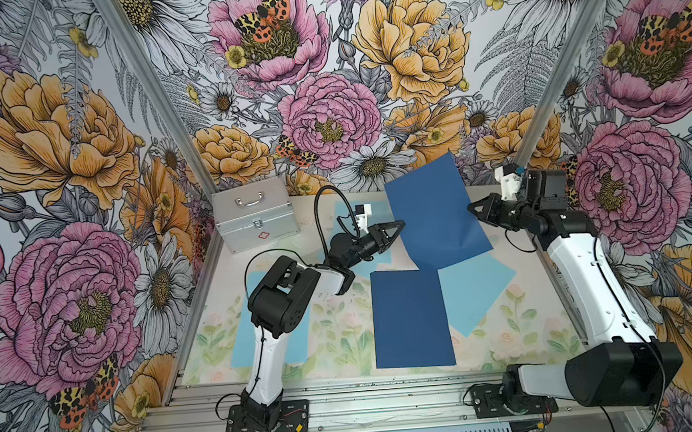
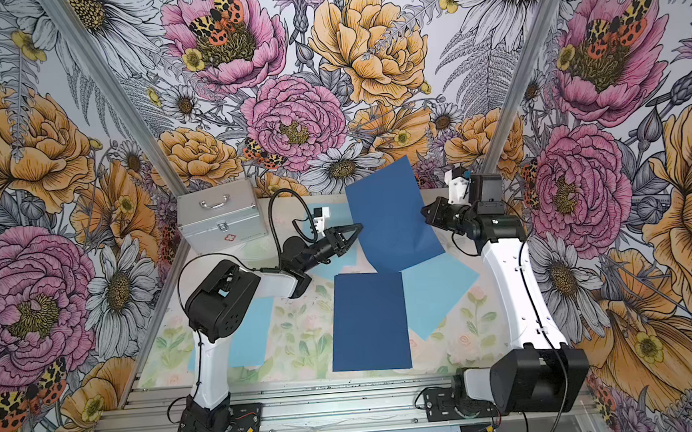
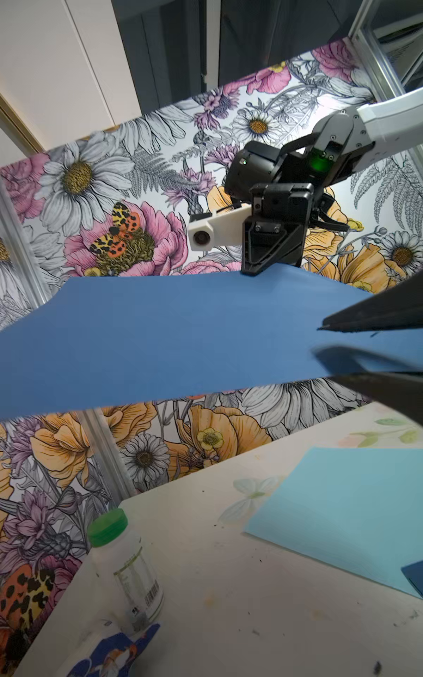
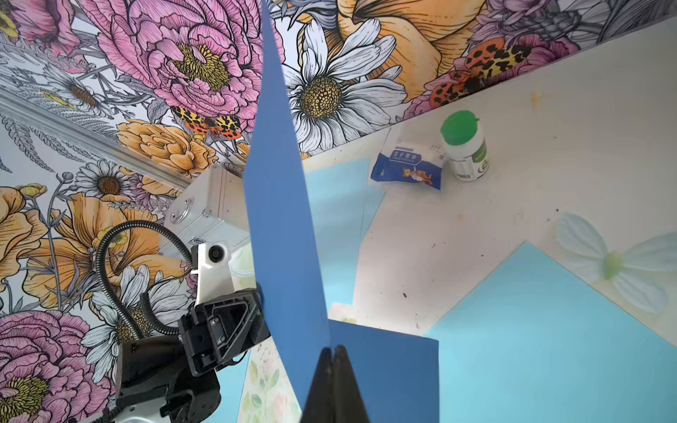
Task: Sort the scattered colored papers by color
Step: Place the colored paper.
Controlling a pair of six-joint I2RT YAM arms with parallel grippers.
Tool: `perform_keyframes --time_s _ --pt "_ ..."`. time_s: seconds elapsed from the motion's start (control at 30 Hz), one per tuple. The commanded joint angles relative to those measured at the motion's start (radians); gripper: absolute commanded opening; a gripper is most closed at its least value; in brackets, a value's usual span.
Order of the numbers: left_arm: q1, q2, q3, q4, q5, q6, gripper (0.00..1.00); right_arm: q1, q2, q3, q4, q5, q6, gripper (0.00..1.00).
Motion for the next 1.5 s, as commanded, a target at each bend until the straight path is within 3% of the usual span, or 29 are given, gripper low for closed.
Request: perform_keyframes --time_s 0.0,0.17,0.27,0.4,0.5,0.63,0.73,0.83,0.87,0.9,0.97,1.0,1.1,1.3,1.47 --pt "-0.011 -0.085 -0.004 -0.113 0.005 0.113 0.15 -0.016 -0.026 -0.017 0.040 -0.033 0.018 0.00" --pt "-0.012 -0.110 0.013 -0.173 0.021 0.136 0.00 -0.027 -0.035 -0.043 0.052 -0.044 0.019 0.00" --pt "-0.017 -0.138 0.027 -0.272 0.032 0.170 0.00 -0.039 -0.038 -0.052 0.051 -0.046 0.011 0.01" --pt "-0.026 -0.225 0.058 -0.595 0.040 0.268 0.00 -0.067 -0.049 -0.062 0.040 0.005 0.010 0.51" --pt "-0.026 -0.271 0.084 -0.934 0.073 0.337 0.00 -0.108 -0.055 -0.066 -0.009 0.115 0.018 0.75" --pt "-0.007 -0.350 0.034 -1.256 0.156 0.428 0.00 -0.146 -0.051 -0.071 -0.085 0.218 0.010 0.83" --pt "-0.003 -0.352 -0.041 -1.316 0.171 0.467 0.00 -0.145 -0.055 -0.096 -0.086 0.213 0.005 0.89" --pt "-0.016 -0.344 -0.077 -1.430 0.086 0.561 0.00 -0.123 -0.070 -0.131 -0.083 0.206 -0.004 0.84" --pt "-0.021 -0.339 -0.092 -1.446 0.058 0.581 0.00 -0.111 -0.082 -0.145 -0.082 0.209 -0.008 0.75" --pt "-0.022 -0.324 -0.107 -1.447 0.048 0.588 0.00 -0.098 -0.092 -0.158 -0.082 0.211 -0.014 0.56" --pt "-0.032 -0.294 -0.125 -1.448 0.016 0.596 0.00 -0.072 -0.112 -0.183 -0.082 0.208 -0.015 0.08" --pt "-0.039 -0.291 -0.129 -1.447 0.003 0.598 0.00 -0.055 -0.120 -0.198 -0.081 0.199 -0.016 0.00" --pt "-0.056 -0.246 -0.130 -1.446 -0.023 0.588 0.00 0.018 -0.145 -0.270 -0.071 0.207 -0.006 0.00" --pt "-0.079 -0.272 -0.144 -1.447 -0.122 0.567 0.00 0.153 -0.200 -0.519 0.061 0.245 0.067 0.00" --pt "-0.085 -0.351 -0.176 -1.410 -0.189 0.509 0.00 0.248 -0.180 -0.596 0.119 0.286 0.097 0.00"
